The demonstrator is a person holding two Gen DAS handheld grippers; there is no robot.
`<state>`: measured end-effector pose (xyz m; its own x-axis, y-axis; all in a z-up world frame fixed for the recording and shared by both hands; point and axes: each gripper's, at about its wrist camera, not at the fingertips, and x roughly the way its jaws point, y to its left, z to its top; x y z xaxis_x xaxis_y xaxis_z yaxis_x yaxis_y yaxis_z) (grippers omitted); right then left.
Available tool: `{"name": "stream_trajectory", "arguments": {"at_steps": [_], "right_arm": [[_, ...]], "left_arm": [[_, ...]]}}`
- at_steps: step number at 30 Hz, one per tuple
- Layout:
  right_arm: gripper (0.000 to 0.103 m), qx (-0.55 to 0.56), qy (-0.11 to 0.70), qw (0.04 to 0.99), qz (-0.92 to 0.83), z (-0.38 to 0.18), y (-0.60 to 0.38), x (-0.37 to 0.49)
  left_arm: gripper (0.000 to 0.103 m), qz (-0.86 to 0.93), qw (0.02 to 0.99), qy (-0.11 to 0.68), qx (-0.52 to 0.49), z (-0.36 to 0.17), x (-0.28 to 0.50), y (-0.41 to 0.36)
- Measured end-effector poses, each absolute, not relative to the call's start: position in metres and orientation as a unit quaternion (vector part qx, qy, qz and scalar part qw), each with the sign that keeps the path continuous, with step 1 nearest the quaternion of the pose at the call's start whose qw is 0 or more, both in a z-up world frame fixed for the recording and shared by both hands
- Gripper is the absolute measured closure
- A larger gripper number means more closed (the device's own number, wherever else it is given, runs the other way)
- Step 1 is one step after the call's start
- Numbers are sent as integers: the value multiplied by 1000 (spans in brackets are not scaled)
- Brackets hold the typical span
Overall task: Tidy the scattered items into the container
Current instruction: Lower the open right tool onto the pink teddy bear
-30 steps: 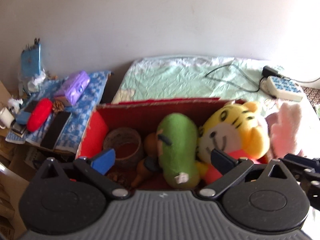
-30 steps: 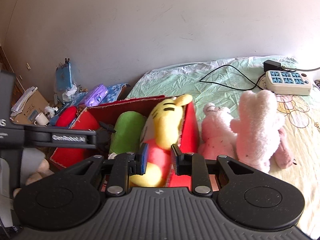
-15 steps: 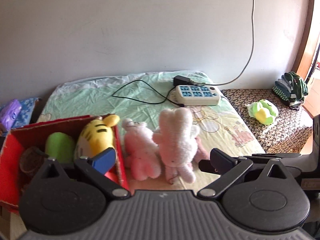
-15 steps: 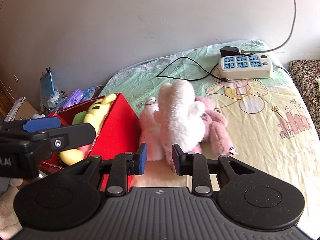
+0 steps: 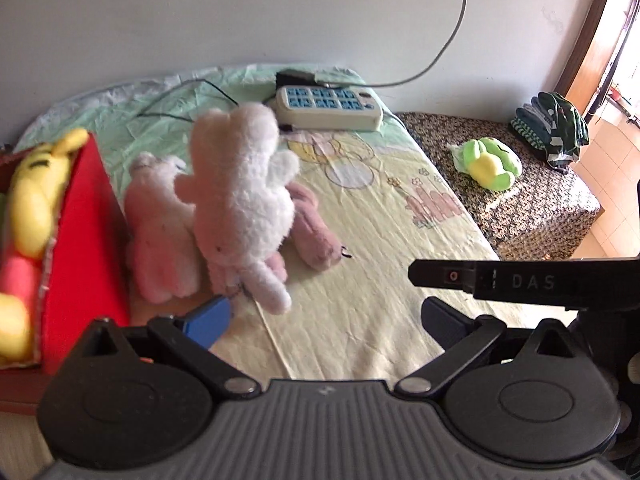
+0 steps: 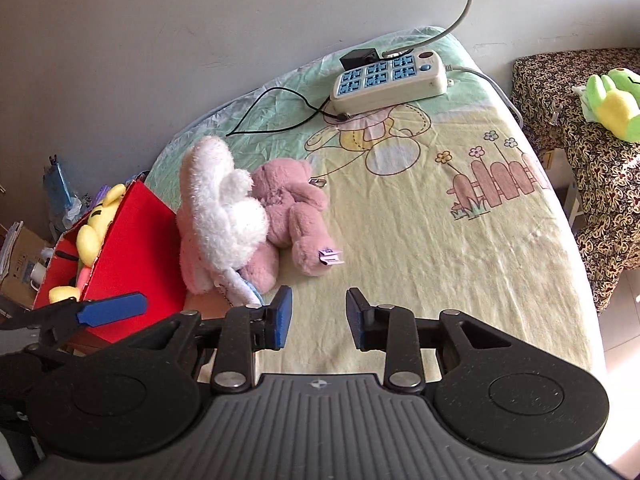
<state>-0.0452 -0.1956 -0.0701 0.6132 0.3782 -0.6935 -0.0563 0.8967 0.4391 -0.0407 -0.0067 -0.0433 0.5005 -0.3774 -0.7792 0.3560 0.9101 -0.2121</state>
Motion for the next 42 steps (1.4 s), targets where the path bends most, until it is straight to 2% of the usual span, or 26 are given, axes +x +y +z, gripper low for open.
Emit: {"name": "stream_trajectory", "arguments": {"at_steps": [2,10,16,18,20,24,26,30,33,35,37,38,42], "right_arm": [[70,189,422,878,121,-72,-202,-42],[70,194,425,874,130,-73,-221,-10],[69,215,431,865,141,-77,-225,14],[63,213,435,863,144,-81,-220,22],[61,217,440,858,153,-85,-214,31],[61,217,446,851,172,-91,-201,45],[61,210,454,848,174,-95,-193,53],[61,197,467,841,188,-104,-179,63],[61,186,478,837,192,-112,-170,69],[61,183,486,833,193,-118,-167,72],[65,179,492,829,195,-122,-164,73],[71,174,493,830,193,-123,-164,72],[74,179,489,831,196,-118,-170,67]], "left_arm": [[8,-231,857,460,-15,-51,-35,-17],[12,-200,891,405,44,-63,0,-56],[23,-147,897,416,19,-70,27,-31],[23,-139,901,410,10,-65,29,-21],[21,-134,904,405,10,-64,29,-13],[20,-109,896,431,13,-78,34,-5],[24,-102,889,446,2,-86,38,0],[25,-110,880,463,-3,-97,40,-6],[29,-110,872,478,-10,-106,44,-8],[36,-110,864,490,-27,-111,47,-5],[41,-111,862,493,-34,-113,48,-6],[43,-112,863,492,-28,-113,47,-8],[48,-131,859,494,-17,-111,42,-16]]}}
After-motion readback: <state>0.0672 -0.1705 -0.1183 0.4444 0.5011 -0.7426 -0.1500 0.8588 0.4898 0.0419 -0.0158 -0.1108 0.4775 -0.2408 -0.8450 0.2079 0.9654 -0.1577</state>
